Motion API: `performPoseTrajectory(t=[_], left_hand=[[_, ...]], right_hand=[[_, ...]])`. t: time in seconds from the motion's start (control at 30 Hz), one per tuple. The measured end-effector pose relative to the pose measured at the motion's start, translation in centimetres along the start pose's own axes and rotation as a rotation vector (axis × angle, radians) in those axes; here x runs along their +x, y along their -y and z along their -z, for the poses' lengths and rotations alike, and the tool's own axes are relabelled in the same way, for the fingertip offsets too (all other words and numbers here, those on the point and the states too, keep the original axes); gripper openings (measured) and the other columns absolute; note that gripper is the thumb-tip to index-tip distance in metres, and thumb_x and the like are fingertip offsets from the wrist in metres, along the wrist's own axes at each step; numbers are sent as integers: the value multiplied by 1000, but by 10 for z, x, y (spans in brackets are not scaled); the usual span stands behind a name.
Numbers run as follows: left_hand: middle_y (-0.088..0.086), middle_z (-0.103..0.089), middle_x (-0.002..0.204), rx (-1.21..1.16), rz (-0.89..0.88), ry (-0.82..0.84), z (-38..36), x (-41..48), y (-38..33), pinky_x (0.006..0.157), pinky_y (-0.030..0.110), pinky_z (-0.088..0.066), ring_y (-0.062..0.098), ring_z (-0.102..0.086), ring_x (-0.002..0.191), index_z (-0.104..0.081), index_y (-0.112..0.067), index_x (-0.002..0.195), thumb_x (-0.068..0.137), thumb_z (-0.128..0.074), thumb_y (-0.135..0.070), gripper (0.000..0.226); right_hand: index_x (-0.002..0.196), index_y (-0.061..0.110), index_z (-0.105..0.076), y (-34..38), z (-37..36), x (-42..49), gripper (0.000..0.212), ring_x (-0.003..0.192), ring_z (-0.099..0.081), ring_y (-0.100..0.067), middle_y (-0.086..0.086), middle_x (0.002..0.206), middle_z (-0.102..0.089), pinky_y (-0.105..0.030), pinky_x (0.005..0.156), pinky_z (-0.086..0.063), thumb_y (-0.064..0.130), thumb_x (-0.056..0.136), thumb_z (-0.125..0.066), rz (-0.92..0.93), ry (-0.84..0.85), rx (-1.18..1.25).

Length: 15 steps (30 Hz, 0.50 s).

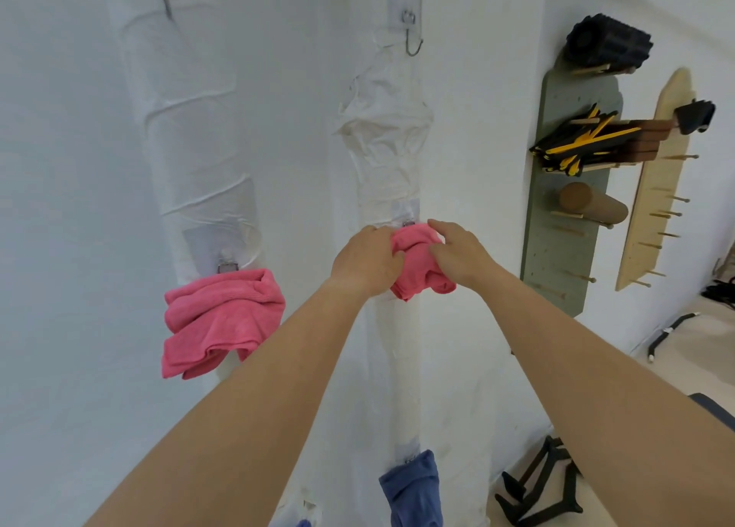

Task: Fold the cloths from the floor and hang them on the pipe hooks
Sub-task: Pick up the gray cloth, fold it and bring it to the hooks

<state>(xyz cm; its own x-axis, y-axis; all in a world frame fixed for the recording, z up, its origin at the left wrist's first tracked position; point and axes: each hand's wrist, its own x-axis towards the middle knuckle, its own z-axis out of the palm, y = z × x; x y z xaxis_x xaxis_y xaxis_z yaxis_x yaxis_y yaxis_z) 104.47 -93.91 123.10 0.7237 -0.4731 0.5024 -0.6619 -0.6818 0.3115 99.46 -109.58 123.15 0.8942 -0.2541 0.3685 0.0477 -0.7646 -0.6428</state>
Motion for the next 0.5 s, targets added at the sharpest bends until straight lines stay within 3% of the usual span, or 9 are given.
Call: performPoseTrajectory(t=[0.1, 0.17, 0.27, 0.5], left_hand=[[11, -59, 124, 52, 46, 11, 16, -12, 2, 85, 36, -46, 30, -57, 114, -59, -13, 127, 97, -51, -34, 37], [11, -53, 136, 83, 80, 25, 29, -22, 6, 100, 40, -44, 29, -51, 126, -50, -14, 141, 98, -51, -39, 50], [9, -49, 142, 122, 94, 11, 57, -45, 17, 108, 40, -40, 27, -47, 132, -45, -16, 146, 97, -54, -39, 54], [4, -52, 140, 201, 172, -140, 155, -165, 73, 105, 42, -43, 23, -53, 126, -52, -22, 141, 95, -56, -40, 49]], right_hand=[[91, 34, -61, 15, -2, -8, 32, 92, -65, -33, -5, 100, -67, -45, 70, -58, 11, 77, -43, 43, -4, -110], [103, 31, -63, 26, -6, -13, 39, 96, -63, -31, -5, 108, -64, -42, 69, -58, 20, 73, -41, 63, 10, -147], [139, 25, -50, 56, -16, -32, 55, 128, -48, -32, -5, 142, -48, -46, 93, -51, 26, 84, -47, 108, 4, -211], [146, 19, -42, 148, -79, -99, 58, 131, -40, -33, -10, 143, -43, -44, 106, -39, 27, 91, -55, 325, 43, -266]])
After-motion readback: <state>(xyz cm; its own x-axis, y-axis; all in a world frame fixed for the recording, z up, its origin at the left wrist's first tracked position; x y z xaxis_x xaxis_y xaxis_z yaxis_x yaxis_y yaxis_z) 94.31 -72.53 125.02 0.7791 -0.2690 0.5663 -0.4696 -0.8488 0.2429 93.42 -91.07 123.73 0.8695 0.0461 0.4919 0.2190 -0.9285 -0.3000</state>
